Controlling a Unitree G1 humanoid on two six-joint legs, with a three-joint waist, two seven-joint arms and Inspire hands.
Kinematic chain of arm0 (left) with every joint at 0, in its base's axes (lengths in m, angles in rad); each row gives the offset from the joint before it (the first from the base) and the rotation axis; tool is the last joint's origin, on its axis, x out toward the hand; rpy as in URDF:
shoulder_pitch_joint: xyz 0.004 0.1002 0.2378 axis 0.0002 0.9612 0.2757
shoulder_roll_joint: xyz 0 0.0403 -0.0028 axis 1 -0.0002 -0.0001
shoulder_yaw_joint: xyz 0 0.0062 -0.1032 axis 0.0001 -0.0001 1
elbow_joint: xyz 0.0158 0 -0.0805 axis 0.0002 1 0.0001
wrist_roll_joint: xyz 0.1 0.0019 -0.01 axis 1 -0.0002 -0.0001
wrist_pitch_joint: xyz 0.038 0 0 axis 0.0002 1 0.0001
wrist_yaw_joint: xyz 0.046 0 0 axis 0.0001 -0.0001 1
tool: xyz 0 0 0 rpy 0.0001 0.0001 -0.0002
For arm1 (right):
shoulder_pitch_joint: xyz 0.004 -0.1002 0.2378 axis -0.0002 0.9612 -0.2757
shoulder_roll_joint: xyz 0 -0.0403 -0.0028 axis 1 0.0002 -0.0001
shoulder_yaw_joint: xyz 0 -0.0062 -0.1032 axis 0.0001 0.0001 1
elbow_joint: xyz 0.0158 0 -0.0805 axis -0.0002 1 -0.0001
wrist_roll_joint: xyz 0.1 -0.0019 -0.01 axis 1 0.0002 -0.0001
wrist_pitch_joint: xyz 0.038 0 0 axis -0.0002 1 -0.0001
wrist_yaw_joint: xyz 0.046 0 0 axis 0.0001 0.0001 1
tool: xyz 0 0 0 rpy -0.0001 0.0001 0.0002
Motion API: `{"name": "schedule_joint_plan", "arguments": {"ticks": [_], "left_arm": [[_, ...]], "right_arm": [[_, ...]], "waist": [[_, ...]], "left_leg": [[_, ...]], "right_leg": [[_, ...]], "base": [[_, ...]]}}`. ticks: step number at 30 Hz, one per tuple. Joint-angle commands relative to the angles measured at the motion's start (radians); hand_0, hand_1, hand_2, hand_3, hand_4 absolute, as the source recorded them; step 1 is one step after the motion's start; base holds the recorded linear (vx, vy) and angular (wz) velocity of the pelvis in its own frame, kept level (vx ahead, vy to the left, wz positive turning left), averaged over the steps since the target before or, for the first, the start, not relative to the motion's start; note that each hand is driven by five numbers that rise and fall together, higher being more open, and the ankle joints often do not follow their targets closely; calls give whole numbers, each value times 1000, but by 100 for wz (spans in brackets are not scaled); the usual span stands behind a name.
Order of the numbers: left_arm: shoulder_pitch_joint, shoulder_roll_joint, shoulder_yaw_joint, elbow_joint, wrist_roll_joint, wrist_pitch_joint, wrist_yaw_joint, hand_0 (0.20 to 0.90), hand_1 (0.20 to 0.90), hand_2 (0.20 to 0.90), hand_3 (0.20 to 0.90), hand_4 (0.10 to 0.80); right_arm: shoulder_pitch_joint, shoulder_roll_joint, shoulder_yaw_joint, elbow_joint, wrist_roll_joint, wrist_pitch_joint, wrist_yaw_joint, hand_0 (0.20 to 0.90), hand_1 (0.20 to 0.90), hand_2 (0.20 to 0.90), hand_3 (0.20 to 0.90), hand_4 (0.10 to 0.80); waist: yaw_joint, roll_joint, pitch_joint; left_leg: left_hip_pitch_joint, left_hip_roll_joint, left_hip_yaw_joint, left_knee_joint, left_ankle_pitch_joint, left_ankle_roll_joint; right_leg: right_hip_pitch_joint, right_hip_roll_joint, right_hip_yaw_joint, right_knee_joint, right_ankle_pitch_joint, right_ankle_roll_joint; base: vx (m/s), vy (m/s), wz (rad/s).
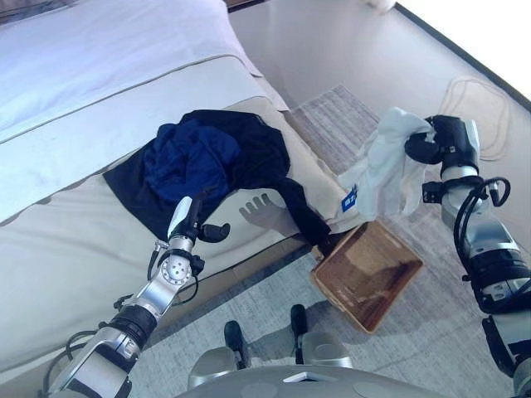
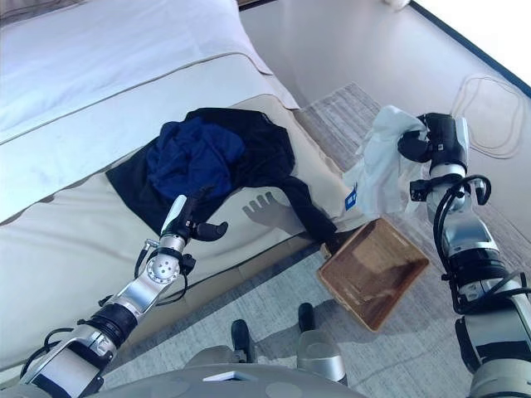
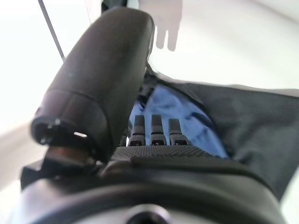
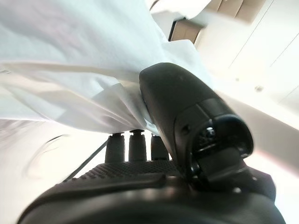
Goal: Pick up the clothes from the bed and place them into the basket
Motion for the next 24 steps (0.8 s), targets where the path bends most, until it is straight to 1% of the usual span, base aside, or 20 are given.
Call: {"name": "schedule_joint_plan", "arguments": {"ticks": [1,6,9,14,18,24], "left_arm": [[-31,0,-4,27,43,-86,17,900,900,900,900,800],[-32,-1,-8,30,43,-74,-6,900,900,900,900,800],[-17,1,-10,27,53,-75,-17,900,900,900,900,800],[-2,16,-20,17,55,-73,-54,900,900,900,900,800],[-10,13,-32,15,57,-70,-66,900,900,900,900,800],[-21,-2,-48,17,42,-71,-74,900,900,900,900,800]], "right_arm": [[-13,-48,-67,-50,-8,-95,-37,300,300,300,200,100],[45,-57,-100,-25,-62,-54,-41,300,300,300,200,100],[81,-52,-112,4,-59,-33,-31,300,300,300,200,100],[113,-39,-107,60,-34,-37,12,300,300,300,200,100],[112,-24,-91,92,-27,-58,47,300,300,300,200,100],[101,-10,-60,146,-40,-54,75,300,300,300,200,100]], "waist": [[-10,4,-135],[-32,8,-134],[-39,11,-130],[-48,20,-117],[-55,29,-105],[-68,51,-89]], "left_leg": [[-48,38,-46,26,-63,-10],[-39,35,-33,23,-69,-7],[-39,37,-28,18,-67,-8],[-39,40,-15,19,-67,-10],[-42,41,-5,27,-72,-15],[-47,43,14,44,-80,-23]], "right_leg": [[-82,6,17,44,30,32],[-84,12,34,46,29,37],[-90,16,40,47,31,39],[-98,19,46,36,42,40],[-100,17,52,26,48,42],[-108,13,61,16,53,44]], "base": [[23,-7,-14],[25,-13,-9],[16,-43,-6],[6,-78,-16],[2,-66,-16],[0,-38,-9]]}}
